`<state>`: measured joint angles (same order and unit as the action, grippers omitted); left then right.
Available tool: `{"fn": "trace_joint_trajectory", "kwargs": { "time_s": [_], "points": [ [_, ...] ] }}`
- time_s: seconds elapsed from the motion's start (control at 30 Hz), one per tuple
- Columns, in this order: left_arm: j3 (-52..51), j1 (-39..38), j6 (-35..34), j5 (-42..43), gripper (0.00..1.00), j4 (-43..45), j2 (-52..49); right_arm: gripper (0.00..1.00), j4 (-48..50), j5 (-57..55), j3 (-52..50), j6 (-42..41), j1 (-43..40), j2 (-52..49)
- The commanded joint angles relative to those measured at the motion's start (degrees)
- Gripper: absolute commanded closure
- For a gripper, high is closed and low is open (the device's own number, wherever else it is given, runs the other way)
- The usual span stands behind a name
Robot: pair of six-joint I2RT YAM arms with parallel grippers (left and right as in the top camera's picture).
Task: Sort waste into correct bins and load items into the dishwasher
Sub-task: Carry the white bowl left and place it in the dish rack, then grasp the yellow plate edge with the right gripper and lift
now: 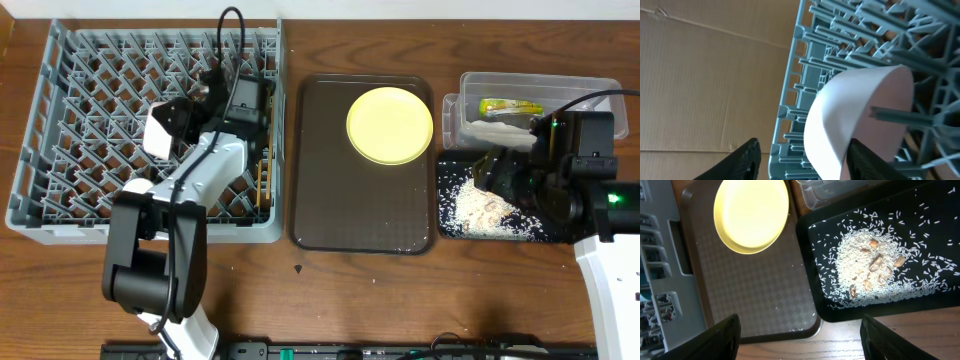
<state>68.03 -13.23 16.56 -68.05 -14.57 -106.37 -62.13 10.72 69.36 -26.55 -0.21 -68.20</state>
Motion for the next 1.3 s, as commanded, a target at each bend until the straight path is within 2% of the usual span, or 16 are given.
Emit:
{"fn": "trace_joint_trajectory", "kwargs": {
  "time_s": [0.0,0.2,0.37,0.47,0.53,0.67,0.77,0.87,1.0,1.27],
  "points": [
    [-0.3,-2.1,-0.3,-0.3,0.41,0.1,3.5,0.26,-0.1,0.3,0.3,0.5,-0.1,0.5],
    [-0.3,-6.6,-0.3,1.2,0.33,0.1,10.4,0.25,0.0,0.3,0.3,0.5,-0.1,0.5],
    [-0.3,-12.1,-3.2,7.6,0.32,-1.5,17.4,0.32,0.4,0.3,0.2,4.4,2.1,0.0],
    [-0.3,-14.4,-9.6,15.2,0.32,-6.1,21.0,0.36,0.9,0.2,0.2,4.5,6.3,-1.5],
    [-0.3,-14.7,-15.5,25.1,0.32,-10.4,23.6,0.39,2.0,0.2,-0.3,3.4,9.5,-3.1],
    [-0.3,-14.4,-24.9,46.0,0.32,-17.0,28.4,0.39,4.6,-4.3,-2.4,-5.1,14.5,-7.6],
    [-0.3,-14.5,-25.5,59.4,0.33,-19.9,31.3,0.4,8.1,-7.6,-4.0,-11.6,16.9,-12.3],
    [-0.3,-14.5,-25.5,70.1,0.33,-22.4,32.9,0.47,14.5,-7.3,-5.0,-15.5,18.7,-17.8],
    [-0.3,-14.5,-25.5,76.4,0.33,-26.3,33.1,0.5,21.7,-7.4,-5.0,-22.4,20.6,-24.8],
    [-0.3,-14.5,-25.5,77.8,0.34,-31.7,33.0,0.5,30.7,-9.8,-5.0,-38.0,21.0,-36.0]
  ]
}}
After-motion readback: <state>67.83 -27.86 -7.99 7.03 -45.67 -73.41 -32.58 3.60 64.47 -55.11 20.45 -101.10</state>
